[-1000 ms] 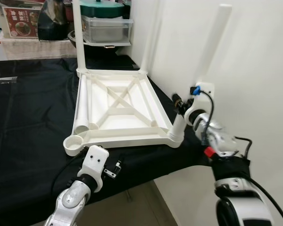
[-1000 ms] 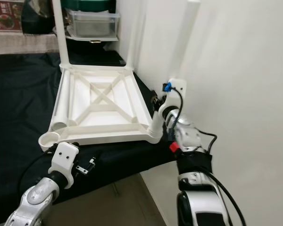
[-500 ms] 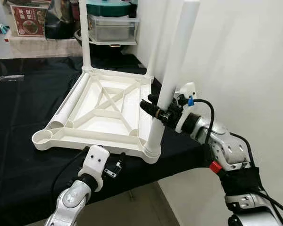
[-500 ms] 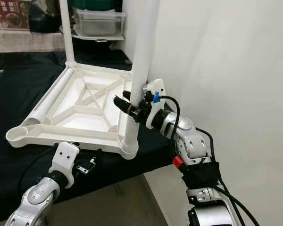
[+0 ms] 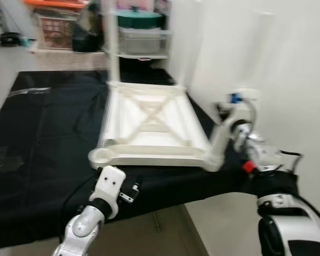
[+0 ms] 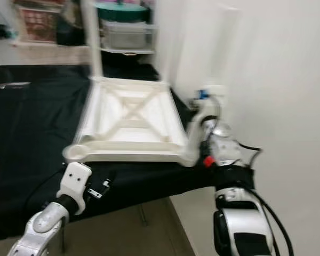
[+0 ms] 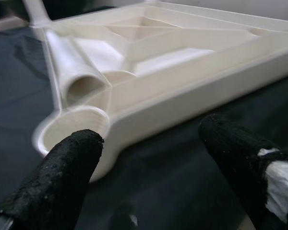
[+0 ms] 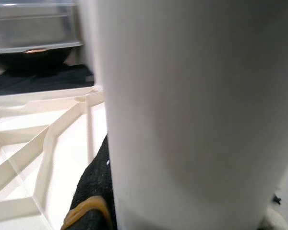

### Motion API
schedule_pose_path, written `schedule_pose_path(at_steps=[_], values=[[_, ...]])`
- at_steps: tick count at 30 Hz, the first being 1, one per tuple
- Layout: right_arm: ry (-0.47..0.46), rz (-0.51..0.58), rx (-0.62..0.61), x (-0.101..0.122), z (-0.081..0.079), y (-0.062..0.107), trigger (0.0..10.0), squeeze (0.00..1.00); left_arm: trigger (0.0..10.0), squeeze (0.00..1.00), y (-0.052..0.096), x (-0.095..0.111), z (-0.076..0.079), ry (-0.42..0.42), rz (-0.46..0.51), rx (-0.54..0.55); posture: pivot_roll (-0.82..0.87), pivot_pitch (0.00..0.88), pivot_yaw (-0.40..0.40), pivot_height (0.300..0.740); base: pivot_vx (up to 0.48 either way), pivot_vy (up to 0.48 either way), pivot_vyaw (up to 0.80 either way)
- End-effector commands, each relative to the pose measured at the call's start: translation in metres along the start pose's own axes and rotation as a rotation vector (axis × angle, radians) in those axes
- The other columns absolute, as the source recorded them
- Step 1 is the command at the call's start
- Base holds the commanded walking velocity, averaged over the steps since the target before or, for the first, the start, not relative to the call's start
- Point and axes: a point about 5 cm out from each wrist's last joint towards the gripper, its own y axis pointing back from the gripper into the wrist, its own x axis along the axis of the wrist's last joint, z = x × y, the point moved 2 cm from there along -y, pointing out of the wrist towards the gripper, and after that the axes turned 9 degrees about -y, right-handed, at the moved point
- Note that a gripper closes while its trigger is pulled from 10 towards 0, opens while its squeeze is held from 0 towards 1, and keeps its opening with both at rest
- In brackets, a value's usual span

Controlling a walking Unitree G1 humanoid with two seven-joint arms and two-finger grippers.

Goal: Building children table

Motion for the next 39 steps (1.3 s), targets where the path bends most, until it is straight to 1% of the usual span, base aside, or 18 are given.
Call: schedule_pose_path(at_steps=[1, 6, 7, 14, 15, 16, 17, 20, 22, 25, 30, 31, 32, 33, 34, 36, 38, 39], values=[[0.064, -0.165, -0.072, -0.043, 0.006, 0.005, 0.0, 0.00, 10.0, 0.00, -0.002, 0.002, 0.005, 0.002, 0.005, -0.016, 0.04, 0.000, -0.144, 0.740, 0.000, 0.000, 0.00], [0.045, -0.193, -0.010, -0.054, -0.015, 0.007, 0.0, 0.00, 10.0, 0.00, -0.002, 0.003, 0.006, 0.001, 0.008, -0.018, 0.05, 0.000, -0.146, 0.740, 0.000, 0.000, 0.00], [0.044, -0.191, 0.051, -0.053, -0.026, 0.007, 10.0, 0.00, 10.0, 0.00, -0.002, 0.002, 0.005, 0.000, 0.007, -0.017, 0.05, 0.000, -0.147, 0.740, 0.000, 0.000, 0.00], [-0.013, -0.121, 0.173, -0.039, -0.052, 0.008, 10.0, 0.00, 10.0, 0.00, -0.001, 0.001, 0.004, -0.001, 0.005, -0.013, 0.04, 0.000, -0.147, 0.740, 0.000, 0.000, 0.00], [-0.036, -0.089, 0.215, -0.031, -0.057, 0.008, 10.0, 1.00, 10.0, 0.00, -0.002, 0.001, 0.005, 0.000, 0.006, -0.014, 0.04, 0.000, -0.146, 0.740, 0.000, 0.000, 0.00], [-0.057, -0.061, 0.302, -0.022, -0.064, 0.011, 10.0, 0.88, 10.0, 0.00, -0.002, 0.002, 0.006, 0.002, 0.008, -0.016, 0.04, 0.000, -0.144, 0.740, 0.000, 0.000, 0.00], [-0.085, -0.026, 0.424, -0.012, -0.072, 0.016, 10.0, 0.00, 10.0, 0.00, -0.003, 0.002, 0.007, 0.003, 0.009, -0.018, 0.04, 0.000, -0.144, 0.740, 0.000, 0.000, 0.00], [-0.100, -0.005, 0.506, -0.005, -0.077, 0.020, 10.0, 0.00, 10.0, 0.00, -0.003, 0.003, 0.008, 0.004, 0.010, -0.020, 0.04, 0.000, -0.144, 0.740, 0.000, 0.000, 0.00], [-0.082, 0.019, 0.881, 0.010, -0.097, 0.054, 10.0, 0.00, 10.0, 0.00, -0.003, 0.001, 0.007, 0.002, 0.008, -0.020, 0.03, 0.000, -0.142, 0.740, 0.000, 0.000, 0.00], [0.017, -0.035, 1.223, 0.007, -0.109, 0.097, 10.0, 0.00, 10.0, 0.00, -0.002, 0.000, 0.005, 0.000, 0.003, -0.019, 0.03, 0.000, -0.141, 0.740, 0.000, 0.000, 0.00], [0.074, -0.061, 1.215, -0.004, -0.107, 0.093, 10.0, 0.00, 10.0, 0.00, -0.003, 0.001, 0.007, 0.000, 0.004, -0.023, 0.04, 0.000, -0.144, 0.740, 0.000, 0.000, 0.00], [0.076, -0.074, 1.218, -0.008, -0.106, 0.091, 7.3, 0.00, 10.0, 0.00, -0.003, 0.001, 0.008, -0.001, 0.004, -0.025, 0.04, 0.000, -0.145, 0.740, 0.000, 0.000, 0.00], [0.076, -0.074, 1.218, -0.008, -0.106, 0.091, 7.3, 0.00, 10.0, 0.00, -0.003, 0.001, 0.008, -0.001, 0.004, -0.025, 0.04, 0.000, -0.145, 0.740, 0.000, 0.000, 0.00], [0.069, -0.077, 1.229, -0.010, -0.106, 0.091, 1.2, 0.00, 10.0, 0.00, -0.003, 0.001, 0.008, -0.002, 0.004, -0.025, 0.04, 0.000, -0.145, 0.740, 0.000, 0.000, 0.00], [0.058, -0.083, 1.231, -0.012, -0.106, 0.091, 0.0, 0.00, 10.0, 0.00, -0.002, 0.001, 0.008, -0.003, 0.003, -0.025, 0.04, 0.000, -0.145, 0.740, 0.000, 0.000, 0.00], [0.058, -0.083, 1.231, -0.012, -0.106, 0.091, 0.0, 0.00, 10.0, 0.00, -0.002, 0.001, 0.008, -0.003, 0.003, -0.025, 0.04, 0.000, -0.145, 0.740, 0.000, 0.000, 0.00], [0.145, -0.115, 1.029, -0.025, -0.095, 0.068, 0.0, 0.00, 10.0, 0.00, 0.000, 0.000, 0.006, -0.006, -0.002, -0.024, 0.04, 0.000, -0.142, 0.740, 0.000, 0.000, 0.00], [0.145, -0.115, 1.029, -0.025, -0.095, 0.068, 0.0, 0.00, 10.0, 0.00, 0.000, 0.000, 0.006, -0.006, -0.002, -0.024, 0.04, 0.000, -0.142, 0.740, 0.000, 0.000, 0.00]])
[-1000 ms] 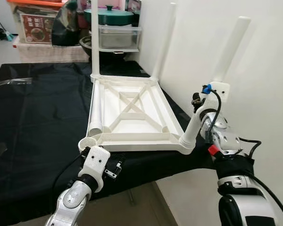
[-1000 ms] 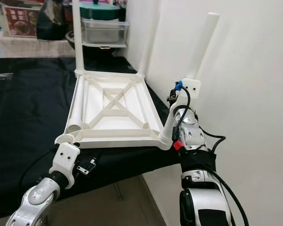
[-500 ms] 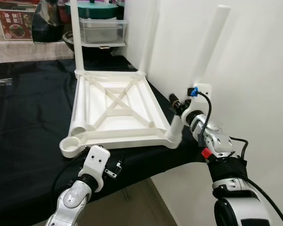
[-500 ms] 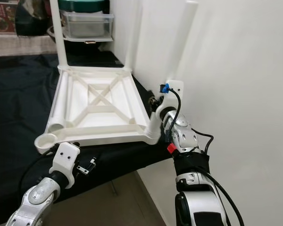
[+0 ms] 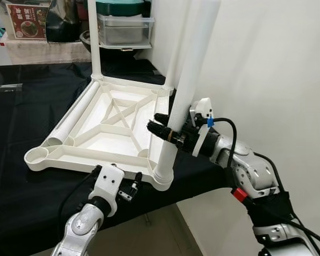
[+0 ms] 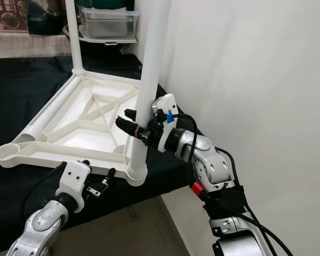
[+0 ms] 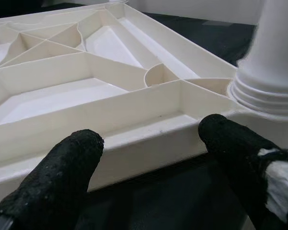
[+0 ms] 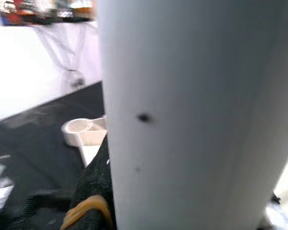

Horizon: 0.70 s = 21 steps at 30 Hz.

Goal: Building children table

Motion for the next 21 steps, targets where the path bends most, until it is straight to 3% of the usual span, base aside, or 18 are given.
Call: schedule_pose_path(at_steps=[1, 2, 3, 5, 7, 8, 16, 17, 18, 21], values=[[0.035, -0.141, -0.302, -0.023, 0.039, 0.013, 0.0, 0.00, 10.0, 0.00, 0.002, -0.003, 0.001, -0.005, -0.015, -0.009, 0.05, 0.000, -0.142, 0.740, 0.000, 0.000, 0.00], [0.035, -0.141, -0.302, -0.023, 0.039, 0.013, 0.0, 0.00, 10.0, 0.00, 0.002, -0.003, 0.001, -0.005, -0.015, -0.009, 0.05, 0.000, -0.142, 0.740, 0.000, 0.000, 0.00], [0.028, -0.182, -0.536, -0.029, 0.067, 0.025, 0.0, 0.00, 10.0, 0.00, 0.002, -0.003, 0.002, -0.004, -0.014, -0.009, 0.04, 0.000, -0.142, 0.740, 0.000, 0.000, 0.00], [0.028, -0.182, -0.536, -0.029, 0.067, 0.025, 0.0, 0.00, 10.0, 0.00, 0.002, -0.003, 0.002, -0.004, -0.014, -0.009, 0.04, 0.000, -0.142, 0.740, 0.000, 0.000, 0.00], [0.000, -0.192, -0.908, -0.031, 0.103, 0.054, 0.0, 0.00, 10.0, 0.00, 0.001, -0.002, 0.003, -0.002, -0.011, -0.011, 0.04, 0.000, -0.142, 0.740, 0.000, 0.000, 0.00], [-0.003, -0.183, -1.015, -0.031, 0.111, 0.063, 0.0, 0.00, 10.0, 0.00, 0.000, -0.002, 0.004, -0.001, -0.011, -0.013, 0.04, 0.000, -0.142, 0.740, 0.000, 0.000, 0.00], [-0.102, -0.112, -1.224, -0.031, 0.121, 0.076, 0.0, 0.00, 10.0, 0.00, 0.000, -0.002, 0.005, 0.001, -0.011, -0.016, 0.04, 0.000, -0.142, 0.740, 0.000, 0.000, 0.00], [-0.125, -0.110, -1.222, -0.033, 0.118, 0.070, 1.3, 0.00, 10.0, 0.00, 0.000, -0.002, 0.006, 0.001, -0.010, -0.017, 0.04, 0.000, -0.143, 0.740, 0.000, 0.000, 0.00], [-0.136, -0.109, -1.176, -0.034, 0.113, 0.058, 10.0, 0.00, 10.0, 0.00, 0.000, -0.002, 0.005, 0.000, -0.010, -0.016, 0.04, 0.000, -0.147, 0.740, 0.000, 0.000, 0.00], [-0.133, -0.094, -1.081, -0.033, 0.104, 0.041, 10.0, 0.00, 10.0, 0.00, 0.000, -0.002, 0.004, -0.001, -0.011, -0.013, 0.04, 0.000, -0.150, 0.740, 0.000, 0.000, 0.00]])
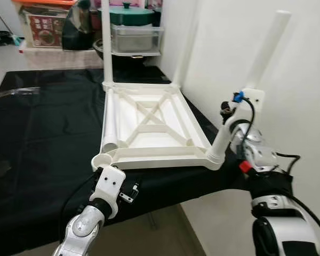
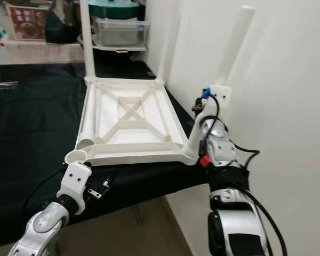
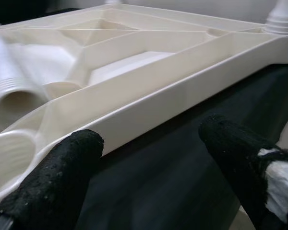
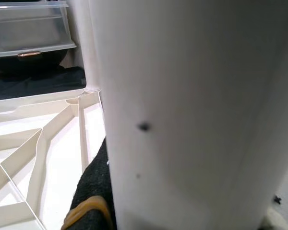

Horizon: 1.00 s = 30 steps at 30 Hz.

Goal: Building children table

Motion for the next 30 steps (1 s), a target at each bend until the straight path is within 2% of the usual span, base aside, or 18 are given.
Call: schedule_pose_path(at_steps=[1, 2, 3, 4, 5, 7, 8, 10, 12, 16, 17, 20, 21, 22, 23, 24, 28, 30], values=[[0.046, -0.142, 0.034, -0.035, -0.005, 0.002, 10.0, 0.41, 10.0, 0.00, 0.000, -0.002, 0.002, -0.002, -0.010, -0.005, 0.04, 0.000, -0.151, 0.740, 0.000, 0.000, 0.00], [0.046, -0.142, 0.034, -0.035, -0.005, 0.002, 10.0, 0.41, 10.0, 0.00, 0.000, -0.002, 0.002, -0.002, -0.010, -0.005, 0.04, 0.000, -0.151, 0.740, 0.000, 0.000, 0.00], [0.031, -0.123, 0.063, -0.032, -0.009, 0.003, 10.0, 1.00, 10.0, 0.00, 0.000, -0.002, 0.002, -0.001, -0.011, -0.004, 0.04, 0.000, -0.150, 0.740, 0.000, 0.000, 0.00], [0.020, -0.108, 0.084, -0.029, -0.013, 0.002, 10.0, 1.00, 10.0, 0.00, 0.000, -0.002, 0.003, 0.001, -0.011, -0.004, 0.03, 0.000, -0.149, 0.740, 0.000, 0.000, 0.00], [0.012, -0.085, 0.133, -0.024, -0.018, 0.002, 10.0, 0.51, 10.0, 0.00, 0.000, -0.002, 0.004, 0.002, -0.011, -0.006, 0.03, 0.000, -0.148, 0.740, 0.000, 0.000, 0.00], [0.012, -0.085, 0.133, -0.024, -0.018, 0.002, 10.0, 0.51, 10.0, 0.00, 0.000, -0.002, 0.004, 0.002, -0.011, -0.006, 0.03, 0.000, -0.148, 0.740, 0.000, 0.000, 0.00], [-0.020, -0.051, 0.226, -0.016, -0.028, 0.004, 10.0, 0.00, 10.0, 0.00, 0.000, -0.002, 0.005, 0.003, -0.010, -0.009, 0.03, 0.000, -0.147, 0.740, 0.000, 0.000, 0.00], [-0.090, 0.019, 0.519, 0.005, -0.053, 0.019, 10.0, 0.00, 10.0, 0.00, 0.000, -0.002, 0.005, 0.003, -0.010, -0.011, 0.03, 0.000, -0.146, 0.740, 0.000, 0.000, 0.00], [-0.090, 0.049, 0.781, 0.017, -0.072, 0.042, 10.0, 0.00, 10.0, 0.00, -0.001, -0.002, 0.004, 0.002, -0.009, -0.010, 0.03, 0.000, -0.146, 0.740, 0.000, 0.000, 0.00], [-0.055, 0.058, 0.879, 0.019, -0.077, 0.052, 10.0, 0.00, 10.0, 0.00, -0.001, -0.002, 0.003, 0.001, -0.009, -0.009, 0.03, 0.000, -0.146, 0.740, 0.000, 0.000, 0.00], [-0.011, 0.028, 0.983, 0.016, -0.078, 0.062, 10.0, 0.00, 10.0, 0.00, -0.001, -0.002, 0.003, 0.000, -0.009, -0.007, 0.04, 0.000, -0.149, 0.740, 0.000, 0.000, 0.00], [0.036, -0.006, 1.072, 0.010, -0.078, 0.070, 10.0, 0.00, 10.0, 0.00, -0.001, -0.002, 0.002, -0.002, -0.009, -0.006, 0.04, 0.000, -0.150, 0.740, 0.000, 0.000, 0.00], [0.069, -0.034, 1.137, 0.005, -0.078, 0.076, 8.1, 0.00, 10.0, 0.00, -0.001, -0.002, 0.002, -0.002, -0.008, -0.004, 0.04, 0.000, -0.150, 0.740, 0.000, 0.000, 0.00], [0.069, -0.034, 1.137, 0.005, -0.078, 0.076, 8.1, 0.00, 10.0, 0.00, -0.001, -0.002, 0.002, -0.002, -0.008, -0.004, 0.04, 0.000, -0.150, 0.740, 0.000, 0.000, 0.00], [0.082, -0.051, 1.166, 0.001, -0.078, 0.079, 2.9, 0.00, 10.0, 0.00, -0.001, -0.002, 0.002, -0.003, -0.008, -0.003, 0.04, 0.000, -0.149, 0.740, 0.000, 0.000, 0.00], [0.091, -0.060, 1.139, -0.004, -0.076, 0.075, 0.0, 0.00, 10.0, 0.00, -0.001, -0.002, 0.002, -0.003, -0.008, -0.004, 0.05, 0.000, -0.147, 0.740, 0.000, 0.000, 0.00], [0.115, -0.089, 1.060, -0.013, -0.070, 0.067, 0.0, 0.00, 10.0, 0.00, 0.000, -0.002, 0.002, -0.004, -0.009, -0.004, 0.05, 0.000, -0.145, 0.740, 0.000, 0.000, 0.00], [0.177, -0.166, 0.651, -0.028, -0.039, 0.029, 0.0, 0.00, 10.0, 0.00, 0.000, -0.002, 0.000, -0.008, -0.009, -0.005, 0.04, 0.000, -0.141, 0.740, 0.000, 0.000, 0.00]])
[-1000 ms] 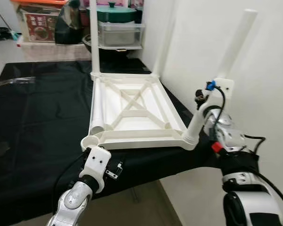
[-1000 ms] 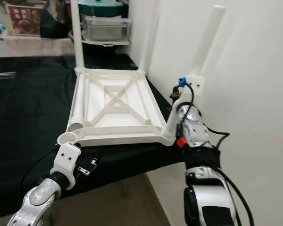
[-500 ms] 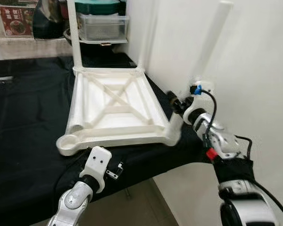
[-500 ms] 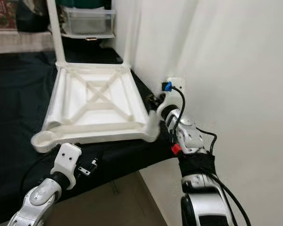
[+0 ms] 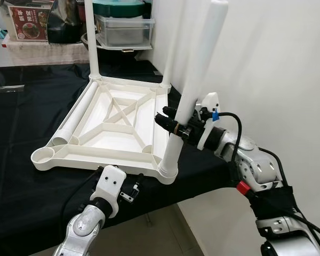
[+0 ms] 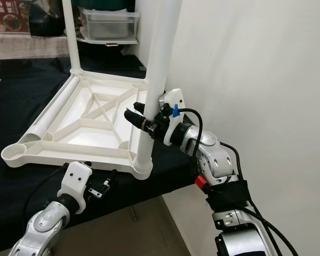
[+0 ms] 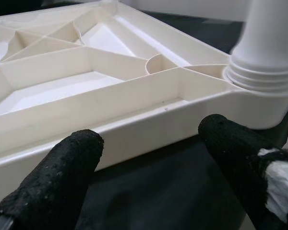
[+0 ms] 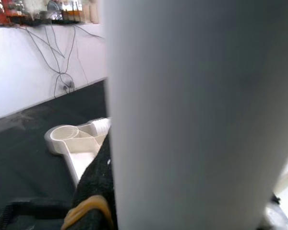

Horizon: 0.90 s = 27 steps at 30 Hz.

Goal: Building children table

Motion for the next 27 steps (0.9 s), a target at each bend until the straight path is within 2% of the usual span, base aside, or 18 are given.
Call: schedule_pose_path(at_steps=[1, 2, 3, 5, 7, 11, 15, 16, 17, 19, 21, 23, 24, 26, 27], values=[[0.009, -0.146, -0.334, -0.029, 0.044, 0.016, 0.0, 0.00, 10.0, 0.00, 0.001, -0.002, 0.002, 0.000, -0.008, -0.011, 0.04, 0.000, -0.141, 0.740, 0.000, 0.000, 0.00], [0.003, -0.180, -0.504, -0.034, 0.063, 0.022, 0.0, 0.00, 10.0, 0.00, 0.001, -0.002, 0.001, -0.001, -0.008, -0.011, 0.04, 0.000, -0.140, 0.740, 0.000, 0.000, 0.00], [0.003, -0.180, -0.504, -0.034, 0.063, 0.022, 0.0, 0.00, 10.0, 0.00, 0.001, -0.002, 0.001, -0.001, -0.008, -0.011, 0.04, 0.000, -0.140, 0.740, 0.000, 0.000, 0.00], [-0.009, -0.188, -0.808, -0.042, 0.091, 0.044, 0.0, 0.00, 10.0, 0.00, 0.000, -0.001, 0.003, -0.001, -0.005, -0.015, 0.04, 0.000, -0.140, 0.740, 0.000, 0.000, 0.00], [0.001, -0.181, -0.938, -0.044, 0.100, 0.057, 0.0, 0.00, 10.0, 0.00, -0.001, 0.000, 0.005, 0.001, -0.002, -0.018, 0.04, 0.000, -0.140, 0.740, 0.000, 0.000, 0.00], [-0.043, -0.176, -0.999, -0.050, 0.100, 0.061, 0.0, 0.00, 10.0, 0.00, -0.001, 0.000, 0.006, 0.003, -0.002, -0.021, 0.04, 0.000, -0.140, 0.740, 0.000, 0.000, 0.00], [-0.061, -0.198, -0.971, -0.054, 0.096, 0.054, 0.0, 0.00, 10.0, 0.00, 0.000, -0.001, 0.006, 0.002, -0.003, -0.021, 0.04, 0.000, -0.140, 0.740, 0.000, 0.000, 0.00], [-0.057, -0.173, -0.927, -0.051, 0.090, 0.045, 10.0, 0.00, 10.0, 0.00, 0.000, -0.001, 0.006, 0.002, -0.003, -0.020, 0.04, 0.000, -0.143, 0.740, 0.000, 0.000, 0.00], [-0.066, -0.127, -0.883, -0.046, 0.084, 0.036, 10.0, 1.00, 10.0, 0.00, -0.001, -0.001, 0.006, 0.002, -0.003, -0.019, 0.04, 0.000, -0.146, 0.740, 0.000, 0.000, 0.00], [-0.072, -0.091, -0.865, -0.041, 0.081, 0.031, 10.0, 1.00, 10.0, 0.00, -0.001, -0.001, 0.006, 0.002, -0.003, -0.019, 0.04, 0.000, -0.146, 0.740, 0.000, 0.000, 0.00], [-0.068, -0.029, -0.783, -0.029, 0.075, 0.021, 10.0, 1.00, 10.0, 0.00, -0.001, -0.001, 0.005, 0.003, -0.002, -0.017, 0.04, 0.000, -0.147, 0.740, 0.000, 0.000, 0.00], [-0.068, -0.029, -0.783, -0.029, 0.075, 0.021, 10.0, 1.00, 10.0, 0.00, -0.001, -0.001, 0.005, 0.003, -0.002, -0.017, 0.04, 0.000, -0.147, 0.740, 0.000, 0.000, 0.00], [-0.084, 0.017, -0.684, -0.019, 0.067, 0.014, 10.0, 0.00, 10.0, 0.00, -0.001, -0.001, 0.005, 0.003, -0.002, -0.016, 0.04, 0.000, -0.147, 0.740, 0.000, 0.000, 0.00], [-0.090, 0.097, -0.483, -0.001, 0.050, 0.005, 10.0, 0.00, 10.0, 0.00, -0.001, -0.001, 0.005, 0.003, -0.003, -0.015, 0.04, 0.000, -0.147, 0.740, 0.000, 0.000, 0.00], [-0.090, 0.097, -0.483, -0.001, 0.050, 0.005, 10.0, 0.00, 10.0, 0.00, -0.001, -0.001, 0.005, 0.003, -0.003, -0.015, 0.04, 0.000, -0.147, 0.740, 0.000, 0.000, 0.00]])
